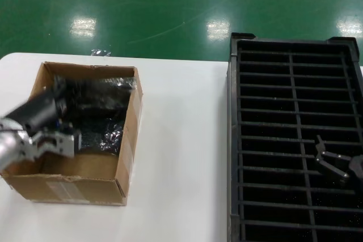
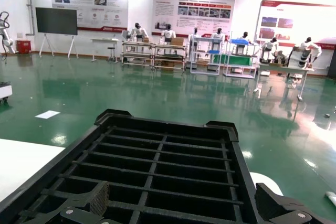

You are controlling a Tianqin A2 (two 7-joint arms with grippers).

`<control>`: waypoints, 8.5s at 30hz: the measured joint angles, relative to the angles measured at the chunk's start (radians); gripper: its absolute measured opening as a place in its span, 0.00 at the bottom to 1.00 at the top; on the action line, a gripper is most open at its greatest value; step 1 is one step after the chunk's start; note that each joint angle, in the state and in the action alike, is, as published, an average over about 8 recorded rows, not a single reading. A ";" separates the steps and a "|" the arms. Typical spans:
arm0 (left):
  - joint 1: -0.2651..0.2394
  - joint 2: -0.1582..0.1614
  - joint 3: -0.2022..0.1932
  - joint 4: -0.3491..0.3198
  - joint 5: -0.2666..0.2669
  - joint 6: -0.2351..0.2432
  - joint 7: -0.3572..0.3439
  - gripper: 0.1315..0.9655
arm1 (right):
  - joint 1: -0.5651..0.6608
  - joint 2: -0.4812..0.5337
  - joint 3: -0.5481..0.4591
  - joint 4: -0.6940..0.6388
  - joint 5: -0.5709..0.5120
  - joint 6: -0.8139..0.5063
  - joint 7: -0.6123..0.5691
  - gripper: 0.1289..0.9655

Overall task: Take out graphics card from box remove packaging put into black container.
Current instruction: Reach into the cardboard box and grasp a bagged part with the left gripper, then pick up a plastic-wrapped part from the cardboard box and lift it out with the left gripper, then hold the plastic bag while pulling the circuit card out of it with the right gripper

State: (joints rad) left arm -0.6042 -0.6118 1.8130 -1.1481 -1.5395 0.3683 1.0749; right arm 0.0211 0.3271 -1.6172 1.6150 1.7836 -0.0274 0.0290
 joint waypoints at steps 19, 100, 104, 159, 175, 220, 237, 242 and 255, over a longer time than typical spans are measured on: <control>0.108 -0.104 0.066 -0.088 0.196 0.033 -0.315 0.02 | 0.000 0.000 0.000 0.000 0.000 0.000 0.000 1.00; 0.360 -0.246 -0.172 -0.537 0.324 -0.018 -0.640 0.01 | 0.000 0.000 0.000 0.000 0.000 0.000 0.000 1.00; 0.451 -0.267 -0.252 -0.651 0.321 -0.036 -0.666 0.01 | 0.000 0.000 0.000 0.000 0.000 0.000 0.000 1.00; 0.564 -0.258 -0.165 -0.812 0.115 -0.058 -0.528 0.01 | 0.357 0.086 -0.504 0.045 0.310 0.246 -0.194 0.93; 0.564 -0.258 -0.165 -0.812 0.115 -0.058 -0.528 0.01 | 0.506 0.278 -0.703 -0.007 0.422 0.102 -0.145 0.69; 0.564 -0.258 -0.165 -0.812 0.115 -0.058 -0.528 0.01 | 0.581 0.110 -0.506 -0.230 0.058 -0.632 -0.055 0.01; 0.564 -0.258 -0.165 -0.812 0.115 -0.058 -0.528 0.01 | 0.717 0.052 -0.494 -0.384 0.007 -0.852 -0.100 0.00; 0.564 -0.258 -0.165 -0.812 0.115 -0.058 -0.528 0.01 | 0.716 0.038 -0.479 -0.393 -0.007 -0.851 -0.104 0.00; 0.564 -0.258 -0.165 -0.812 0.115 -0.058 -0.528 0.01 | 0.739 -0.011 -0.448 -0.471 -0.039 -0.835 -0.144 0.00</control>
State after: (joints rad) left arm -0.0403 -0.8696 1.6478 -1.9602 -1.4241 0.3103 0.5464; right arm 0.7606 0.3166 -2.0648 1.1436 1.7444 -0.8622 -0.1153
